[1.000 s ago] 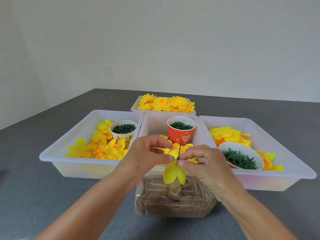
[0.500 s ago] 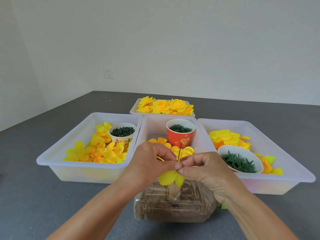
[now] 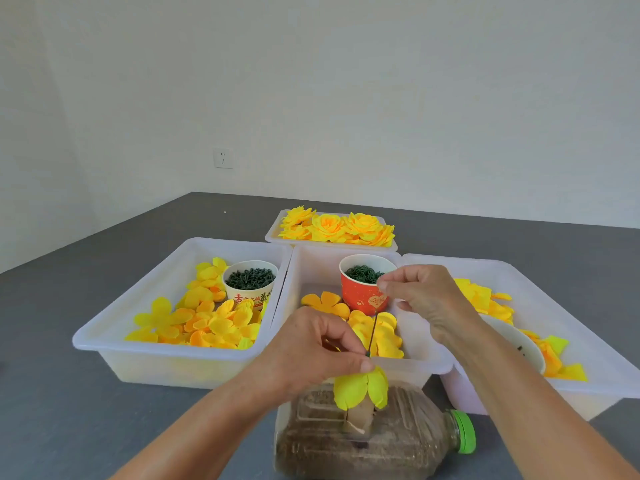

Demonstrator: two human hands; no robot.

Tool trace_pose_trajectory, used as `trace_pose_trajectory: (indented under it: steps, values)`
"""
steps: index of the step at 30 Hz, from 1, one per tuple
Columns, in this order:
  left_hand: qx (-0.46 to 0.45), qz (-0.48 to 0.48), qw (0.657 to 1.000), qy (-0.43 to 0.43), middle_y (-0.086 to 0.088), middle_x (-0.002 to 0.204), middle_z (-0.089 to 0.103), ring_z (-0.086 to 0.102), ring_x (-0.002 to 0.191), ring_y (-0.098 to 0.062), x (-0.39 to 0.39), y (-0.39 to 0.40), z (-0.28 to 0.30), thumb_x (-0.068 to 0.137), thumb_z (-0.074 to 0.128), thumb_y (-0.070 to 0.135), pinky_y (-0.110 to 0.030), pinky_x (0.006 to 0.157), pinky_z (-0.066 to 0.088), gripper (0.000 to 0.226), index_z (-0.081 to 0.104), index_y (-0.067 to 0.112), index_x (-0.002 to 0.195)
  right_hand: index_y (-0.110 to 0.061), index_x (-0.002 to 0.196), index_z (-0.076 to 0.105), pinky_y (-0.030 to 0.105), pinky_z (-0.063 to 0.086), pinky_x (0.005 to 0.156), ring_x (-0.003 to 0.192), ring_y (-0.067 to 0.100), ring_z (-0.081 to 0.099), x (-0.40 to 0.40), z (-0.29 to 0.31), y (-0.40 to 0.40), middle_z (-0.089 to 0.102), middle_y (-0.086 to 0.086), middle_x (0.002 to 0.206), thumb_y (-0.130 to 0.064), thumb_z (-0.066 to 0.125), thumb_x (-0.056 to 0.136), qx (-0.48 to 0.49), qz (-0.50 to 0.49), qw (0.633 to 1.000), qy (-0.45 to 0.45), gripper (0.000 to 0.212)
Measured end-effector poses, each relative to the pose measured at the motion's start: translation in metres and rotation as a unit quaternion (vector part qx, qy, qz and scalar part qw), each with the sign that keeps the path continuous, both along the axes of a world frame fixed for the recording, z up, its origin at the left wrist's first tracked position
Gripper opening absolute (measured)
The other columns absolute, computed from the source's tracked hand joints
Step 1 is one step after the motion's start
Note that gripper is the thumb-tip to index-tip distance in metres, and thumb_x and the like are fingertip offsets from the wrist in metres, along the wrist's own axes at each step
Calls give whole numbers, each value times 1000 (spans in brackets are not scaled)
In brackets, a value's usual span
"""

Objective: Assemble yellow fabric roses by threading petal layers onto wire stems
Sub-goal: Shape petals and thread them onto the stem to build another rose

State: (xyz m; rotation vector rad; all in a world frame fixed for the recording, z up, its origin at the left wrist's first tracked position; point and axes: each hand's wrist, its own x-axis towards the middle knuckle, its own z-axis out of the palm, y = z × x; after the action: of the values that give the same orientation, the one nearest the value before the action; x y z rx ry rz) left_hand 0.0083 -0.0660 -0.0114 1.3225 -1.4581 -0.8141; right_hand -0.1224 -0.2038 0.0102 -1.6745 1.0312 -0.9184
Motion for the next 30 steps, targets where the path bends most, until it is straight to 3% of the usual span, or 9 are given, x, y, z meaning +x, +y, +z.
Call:
trace_pose_trajectory:
  steps: [2,6,11,14,16,18,23,27,30]
  values:
    - [13,-26,999,21,-6,69,65,57,69,-19,2,-3,1,71,76,-2,-33,69,46,19,70,14,63,-16,69,68,17,44,51,68,10,57,13,-3,-18,66,3,77,-6,72,79,-20,-18,999,24,15]
    - [23,-66,997,30,-10,72,64,55,72,-20,8,-10,1,71,76,-3,-31,71,45,18,69,12,66,-10,79,71,33,49,76,88,22,61,35,-11,-48,69,10,90,-9,70,81,-61,-43,993,96,3]
    - [35,-122,992,12,-8,77,66,60,75,-15,19,-16,3,73,75,-2,-29,74,50,8,71,3,78,-5,91,74,33,48,80,89,19,58,48,-19,-71,70,12,99,-10,67,83,-120,-60,973,186,11]
    - [55,-164,985,-14,-3,85,67,61,82,-12,32,-22,9,75,74,-1,-26,80,50,15,71,1,90,-6,91,74,34,49,83,91,20,61,53,-21,-78,71,11,99,-10,66,83,-149,-63,962,220,12]
    - [61,-176,982,-6,3,84,68,61,80,-8,40,-30,15,77,71,-3,-21,75,50,16,71,4,92,-7,90,75,33,49,85,94,22,62,56,-22,-82,71,10,98,-7,65,82,-162,-58,957,235,13]
    - [59,-133,989,6,4,79,70,62,74,-4,45,-44,18,79,69,-3,-15,68,48,13,72,6,88,-8,91,75,31,48,85,96,22,62,59,-24,-87,71,9,100,-7,63,83,-176,-54,948,259,15]
    - [34,66,995,-64,-3,68,65,58,63,-10,53,-97,11,80,68,0,-22,63,48,13,71,12,74,-12,99,74,27,47,90,102,18,60,67,-34,-102,69,5,109,-7,60,86,-205,-49,924,318,20]
    - [36,113,988,-98,-3,64,63,55,55,-6,59,-125,-12,79,64,-2,-18,56,46,9,72,2,82,-16,112,70,25,43,95,108,18,57,74,-42,-112,64,3,119,-13,57,89,-214,-45,899,380,26]
    - [41,124,986,-108,11,51,60,55,47,3,64,-133,-25,79,63,-4,-14,52,45,19,68,11,68,-19,119,66,30,43,99,112,21,54,81,-44,-121,61,3,123,-18,58,90,-203,-42,885,416,30]
